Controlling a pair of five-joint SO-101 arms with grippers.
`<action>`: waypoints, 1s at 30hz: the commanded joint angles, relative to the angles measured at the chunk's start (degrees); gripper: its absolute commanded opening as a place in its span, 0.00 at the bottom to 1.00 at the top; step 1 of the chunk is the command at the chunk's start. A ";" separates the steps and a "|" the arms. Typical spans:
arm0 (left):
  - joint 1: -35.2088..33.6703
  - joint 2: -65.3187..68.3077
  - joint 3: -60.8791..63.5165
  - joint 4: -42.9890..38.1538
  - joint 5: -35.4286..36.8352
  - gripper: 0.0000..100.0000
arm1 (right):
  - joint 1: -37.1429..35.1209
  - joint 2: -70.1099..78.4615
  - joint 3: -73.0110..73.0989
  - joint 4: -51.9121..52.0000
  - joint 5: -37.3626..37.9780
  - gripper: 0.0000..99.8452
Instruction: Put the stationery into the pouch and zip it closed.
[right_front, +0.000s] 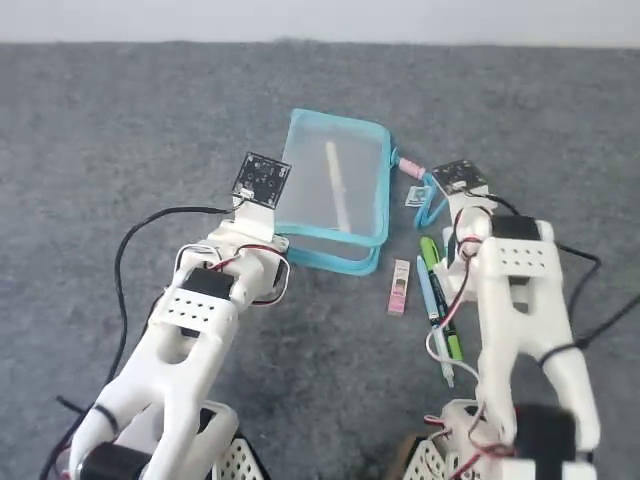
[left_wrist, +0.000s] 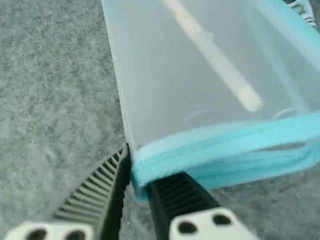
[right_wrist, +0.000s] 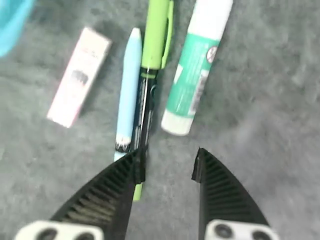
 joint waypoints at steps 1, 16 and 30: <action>0.62 -0.79 -1.01 0.53 -0.53 0.01 | -0.57 2.68 -0.79 -4.35 -1.14 0.16; 0.62 -0.97 -1.01 0.53 -0.44 0.01 | -0.57 11.56 -0.70 -12.88 -5.54 0.15; 0.62 -0.79 -1.01 0.53 -0.35 0.01 | 3.74 14.29 -0.70 -14.11 -5.98 0.01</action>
